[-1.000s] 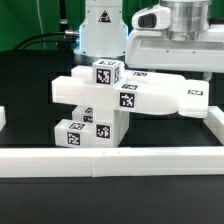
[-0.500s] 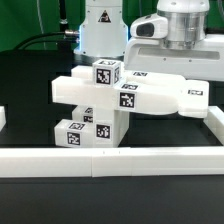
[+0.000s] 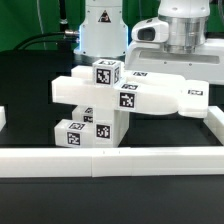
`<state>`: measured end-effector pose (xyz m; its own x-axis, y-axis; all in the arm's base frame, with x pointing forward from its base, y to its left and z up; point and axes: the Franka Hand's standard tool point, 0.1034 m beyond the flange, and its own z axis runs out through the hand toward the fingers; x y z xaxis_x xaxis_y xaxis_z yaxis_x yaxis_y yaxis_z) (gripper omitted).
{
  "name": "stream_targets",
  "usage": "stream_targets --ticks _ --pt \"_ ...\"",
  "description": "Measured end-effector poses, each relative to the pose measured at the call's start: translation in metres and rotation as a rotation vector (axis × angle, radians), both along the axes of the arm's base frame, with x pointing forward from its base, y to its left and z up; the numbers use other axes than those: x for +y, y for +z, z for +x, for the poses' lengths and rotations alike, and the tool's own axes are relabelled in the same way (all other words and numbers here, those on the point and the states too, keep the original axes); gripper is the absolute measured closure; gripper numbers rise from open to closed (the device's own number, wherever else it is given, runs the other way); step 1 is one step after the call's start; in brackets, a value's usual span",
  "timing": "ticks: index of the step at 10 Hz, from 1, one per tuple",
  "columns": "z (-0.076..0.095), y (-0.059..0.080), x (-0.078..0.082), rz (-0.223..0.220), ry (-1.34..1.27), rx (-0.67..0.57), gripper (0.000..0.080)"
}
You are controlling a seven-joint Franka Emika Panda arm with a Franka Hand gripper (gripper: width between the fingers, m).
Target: Assemble chair
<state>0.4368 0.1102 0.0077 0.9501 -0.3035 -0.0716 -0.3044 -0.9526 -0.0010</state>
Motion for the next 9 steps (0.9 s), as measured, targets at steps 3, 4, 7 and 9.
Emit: stream_targets --ticks 3,4,7,9 --pt "0.005 0.008 -0.001 0.007 -0.004 -0.007 0.0518" --pt "0.009 0.022 -0.003 0.02 -0.015 -0.006 0.0518" --pt "0.025 0.09 -0.026 0.094 -0.077 0.023 0.0517" --pt "0.045 0.112 -0.051 0.115 -0.084 0.013 0.0517"
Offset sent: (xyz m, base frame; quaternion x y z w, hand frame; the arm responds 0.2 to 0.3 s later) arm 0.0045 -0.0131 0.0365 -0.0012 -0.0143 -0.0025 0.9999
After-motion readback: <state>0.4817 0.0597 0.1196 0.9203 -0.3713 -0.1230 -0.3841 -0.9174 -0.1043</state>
